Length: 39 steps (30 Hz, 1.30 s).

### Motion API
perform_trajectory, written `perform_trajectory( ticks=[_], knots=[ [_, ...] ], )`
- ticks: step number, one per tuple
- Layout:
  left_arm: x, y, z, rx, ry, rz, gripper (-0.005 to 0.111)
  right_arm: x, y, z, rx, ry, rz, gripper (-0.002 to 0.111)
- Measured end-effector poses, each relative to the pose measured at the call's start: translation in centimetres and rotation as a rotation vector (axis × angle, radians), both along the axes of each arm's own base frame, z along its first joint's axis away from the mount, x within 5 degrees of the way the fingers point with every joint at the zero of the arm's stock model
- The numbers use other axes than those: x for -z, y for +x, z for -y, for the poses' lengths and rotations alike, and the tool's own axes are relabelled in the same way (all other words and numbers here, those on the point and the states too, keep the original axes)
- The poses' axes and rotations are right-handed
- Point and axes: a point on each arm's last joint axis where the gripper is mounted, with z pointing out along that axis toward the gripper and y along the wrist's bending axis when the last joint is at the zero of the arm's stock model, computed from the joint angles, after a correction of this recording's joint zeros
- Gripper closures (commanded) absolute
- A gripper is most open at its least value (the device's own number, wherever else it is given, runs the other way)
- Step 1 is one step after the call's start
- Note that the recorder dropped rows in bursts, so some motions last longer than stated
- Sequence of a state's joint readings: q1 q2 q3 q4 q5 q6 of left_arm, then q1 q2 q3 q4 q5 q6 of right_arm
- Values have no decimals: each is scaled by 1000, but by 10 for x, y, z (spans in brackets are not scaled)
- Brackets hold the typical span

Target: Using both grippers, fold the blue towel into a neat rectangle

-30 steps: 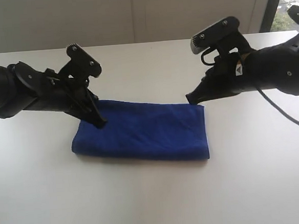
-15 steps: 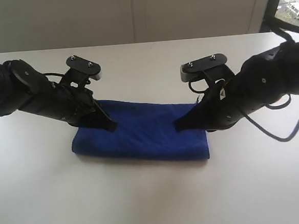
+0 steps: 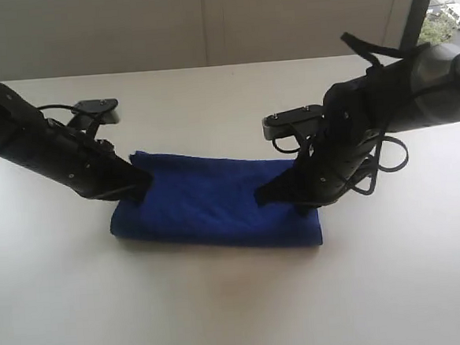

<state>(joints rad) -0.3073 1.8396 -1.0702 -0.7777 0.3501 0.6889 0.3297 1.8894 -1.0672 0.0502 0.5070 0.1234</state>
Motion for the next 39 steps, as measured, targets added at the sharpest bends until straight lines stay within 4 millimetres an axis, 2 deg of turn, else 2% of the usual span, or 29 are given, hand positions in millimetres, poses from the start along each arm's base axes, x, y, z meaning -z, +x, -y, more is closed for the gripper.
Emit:
perform_trajectory(
  ticks=[5,9,15,26,39],
  knots=[
    [27,0,5,10,7,-92,107,9,5,0,14,4,3,108],
    [28,0,6,-6,-4,-114,107,10,9,5,36,11,9,108],
    [29,0,7,-104,-47,-195,107,10,17,25,50,-17,33,108],
    [30,-2,9,-181,-81,-274,107,11,20,26,18,-32,63,108],
    [30,-3,9,-190,-87,-286,107,11,21,26,15,-30,74,108]
  ],
)
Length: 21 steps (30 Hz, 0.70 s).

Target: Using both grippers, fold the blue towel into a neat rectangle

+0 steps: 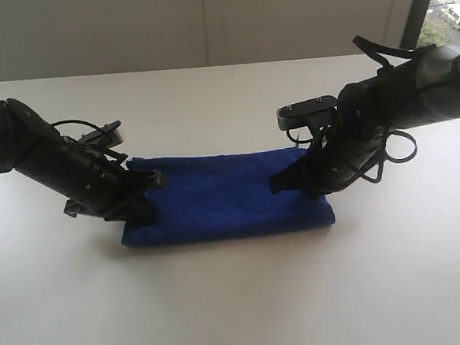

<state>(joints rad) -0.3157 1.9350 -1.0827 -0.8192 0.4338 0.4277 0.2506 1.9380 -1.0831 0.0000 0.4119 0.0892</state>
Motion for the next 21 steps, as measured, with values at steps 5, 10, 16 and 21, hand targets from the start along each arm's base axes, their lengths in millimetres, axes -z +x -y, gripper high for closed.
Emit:
perform_trajectory(
  ticks=[5,10,16,21],
  knots=[
    [-4,1,-1,0,14,31,107,-7,-1,1,15,5,5,108],
    [-17,4,-6,4,63,139,107,-29,-7,3,36,20,34,108],
    [-30,5,-7,-4,62,190,107,-50,-11,4,39,32,73,108],
    [-44,0,-7,10,42,207,107,-69,-16,5,39,41,105,108]
  ],
)
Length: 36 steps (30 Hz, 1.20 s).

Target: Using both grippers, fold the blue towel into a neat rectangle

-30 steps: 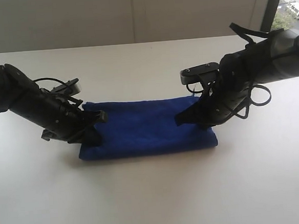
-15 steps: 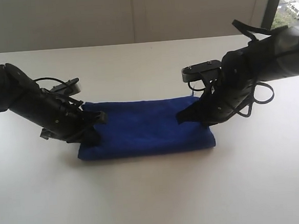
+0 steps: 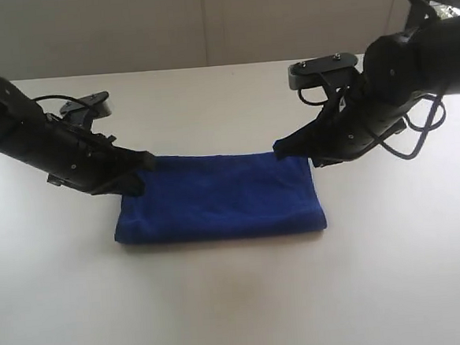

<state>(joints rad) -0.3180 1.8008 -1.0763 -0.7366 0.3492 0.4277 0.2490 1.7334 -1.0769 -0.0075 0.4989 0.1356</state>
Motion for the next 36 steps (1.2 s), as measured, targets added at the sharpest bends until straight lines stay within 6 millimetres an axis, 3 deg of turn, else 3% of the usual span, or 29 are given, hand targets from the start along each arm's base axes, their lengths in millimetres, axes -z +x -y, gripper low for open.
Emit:
perform_trajectory(
  ticks=[9,12,24,28,36],
  knots=[
    [-53,-17,-6,61,7,135,107,-39,-21,5,2,14,53,108],
    [-66,-23,-14,52,34,150,107,-47,-29,15,27,19,73,108],
    [-106,-37,-110,-169,95,124,107,-81,-72,87,237,13,189,108],
    [-118,-51,-129,-218,104,143,107,-88,-84,101,274,29,211,108],
    [-131,-101,-129,-246,107,246,107,-110,-108,93,250,152,240,108]
  ],
)
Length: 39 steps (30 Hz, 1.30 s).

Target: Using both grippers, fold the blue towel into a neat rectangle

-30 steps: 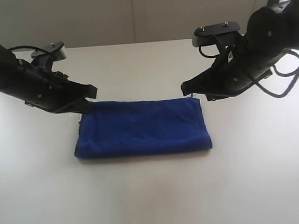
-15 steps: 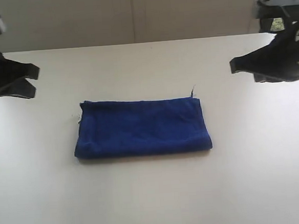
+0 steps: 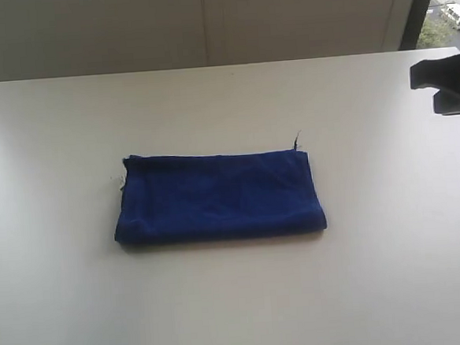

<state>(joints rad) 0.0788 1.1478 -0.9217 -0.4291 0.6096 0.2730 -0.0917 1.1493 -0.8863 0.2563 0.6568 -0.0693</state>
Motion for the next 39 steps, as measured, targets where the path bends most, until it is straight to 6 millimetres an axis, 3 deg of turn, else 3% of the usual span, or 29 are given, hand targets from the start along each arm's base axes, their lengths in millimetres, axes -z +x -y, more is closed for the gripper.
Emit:
perform_trajectory(
  ticks=[6,16,20,24,32,39],
  knots=[
    [-4,-40,1,-23,13,110,107,-33,-35,-4,-13,-16,135,108],
    [1,-99,6,-22,34,259,107,-87,-132,-10,-20,-121,468,108],
    [2,-119,6,-20,64,359,107,-94,-176,-12,-9,-167,630,108],
    [6,-136,6,-14,103,456,107,-85,-205,-11,21,-228,765,108],
    [8,-146,7,-8,117,497,107,-51,-200,-6,58,-304,858,108],
    [8,-146,7,-7,119,498,107,-47,-198,-6,56,-309,838,108]
  ],
)
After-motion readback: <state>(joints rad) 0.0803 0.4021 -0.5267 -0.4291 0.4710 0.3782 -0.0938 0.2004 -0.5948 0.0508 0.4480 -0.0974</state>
